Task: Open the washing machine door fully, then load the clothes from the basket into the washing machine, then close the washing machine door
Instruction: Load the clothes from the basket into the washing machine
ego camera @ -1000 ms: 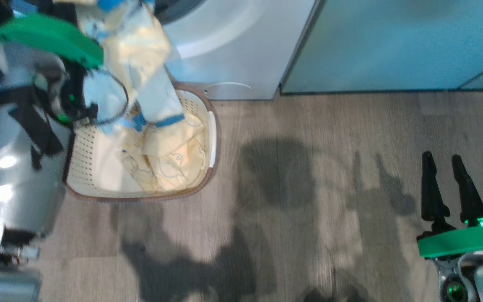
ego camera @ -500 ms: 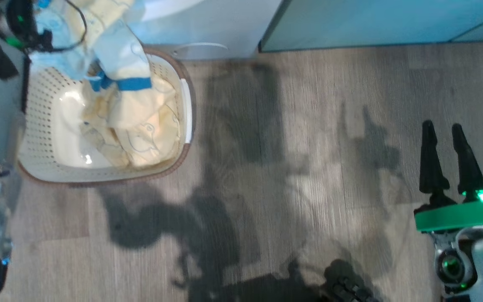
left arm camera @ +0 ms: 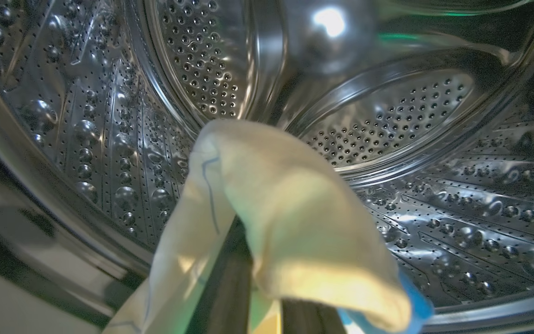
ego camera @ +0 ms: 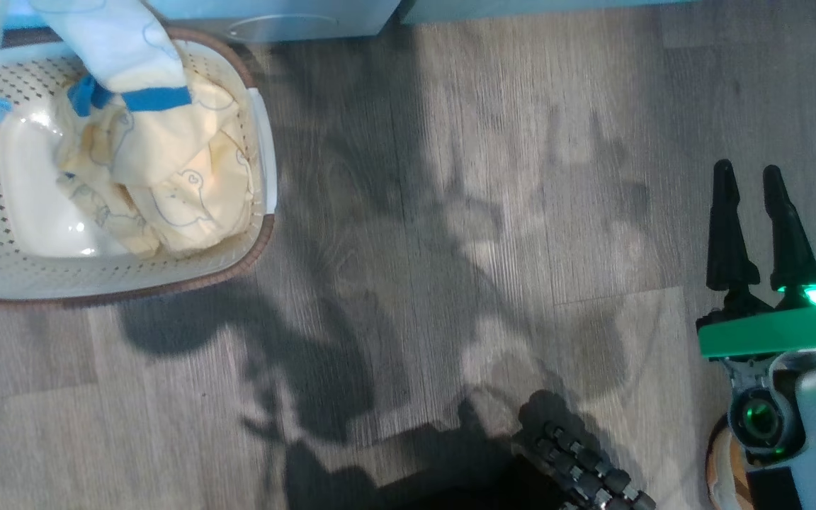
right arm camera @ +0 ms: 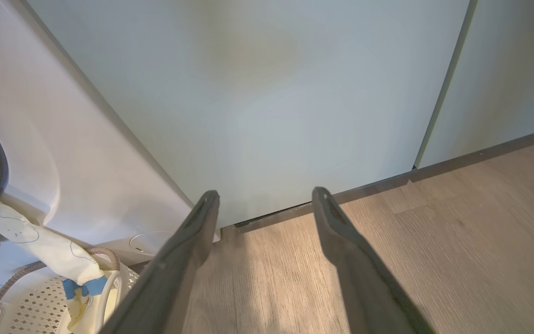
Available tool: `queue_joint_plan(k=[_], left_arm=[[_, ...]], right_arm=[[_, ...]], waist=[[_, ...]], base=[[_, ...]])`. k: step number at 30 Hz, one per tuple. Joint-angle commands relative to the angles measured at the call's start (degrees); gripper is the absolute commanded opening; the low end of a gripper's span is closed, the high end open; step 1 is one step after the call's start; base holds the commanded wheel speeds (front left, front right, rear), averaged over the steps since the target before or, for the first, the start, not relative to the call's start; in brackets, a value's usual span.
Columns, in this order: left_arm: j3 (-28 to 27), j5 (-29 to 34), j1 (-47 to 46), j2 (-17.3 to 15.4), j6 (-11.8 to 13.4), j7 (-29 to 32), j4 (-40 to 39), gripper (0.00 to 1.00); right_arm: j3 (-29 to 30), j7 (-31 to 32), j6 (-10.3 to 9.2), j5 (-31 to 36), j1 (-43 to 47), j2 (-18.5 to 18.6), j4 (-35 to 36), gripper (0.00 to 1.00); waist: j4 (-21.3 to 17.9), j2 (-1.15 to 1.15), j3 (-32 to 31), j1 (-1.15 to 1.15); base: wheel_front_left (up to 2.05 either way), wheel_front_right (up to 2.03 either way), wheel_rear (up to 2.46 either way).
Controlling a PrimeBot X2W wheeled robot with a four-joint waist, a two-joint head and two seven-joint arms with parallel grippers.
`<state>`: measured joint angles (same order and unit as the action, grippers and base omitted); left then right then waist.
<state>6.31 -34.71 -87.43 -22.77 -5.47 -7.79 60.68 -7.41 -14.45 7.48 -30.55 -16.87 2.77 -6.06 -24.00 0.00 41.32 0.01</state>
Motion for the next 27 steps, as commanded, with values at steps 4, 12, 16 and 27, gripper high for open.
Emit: queue_joint_plan(k=[4, 12, 16, 27], left_arm=[[1.7, 1.4, -5.0, -3.2, -0.9, -1.6, -0.1, 0.0], [2.7, 2.8, -9.9, -4.9, -1.1, -5.2, 1.9, 0.0], [2.0, 3.1, -13.2, -6.2, -0.7, -6.5, 2.2, 0.0], [-2.3, 5.7, -17.5, -7.5, 0.8, -7.2, -5.6, 0.0]], right_arm=[[-1.0, -0.5, 0.01, -1.2, -0.6, 0.1, 2.1, 1.0], [-2.3, -0.5, 0.01, -2.1, -2.2, 0.1, 2.1, 1.0], [-2.5, -0.5, 0.01, -2.5, -2.3, 0.1, 2.2, 1.0], [-3.1, -0.5, 0.01, -2.9, -3.5, 0.1, 2.0, 1.0]], waist=[[-0.4, 0.0, 1.9, -0.01], [-2.2, 0.0, 4.5, -0.01], [-2.9, 0.0, 5.8, -0.01], [-3.8, 0.0, 8.3, -0.01]], base=[[0.0, 0.0, 0.0], [0.0, 0.0, 0.0], [0.0, 0.0, 0.0], [0.0, 0.0, 0.0]])
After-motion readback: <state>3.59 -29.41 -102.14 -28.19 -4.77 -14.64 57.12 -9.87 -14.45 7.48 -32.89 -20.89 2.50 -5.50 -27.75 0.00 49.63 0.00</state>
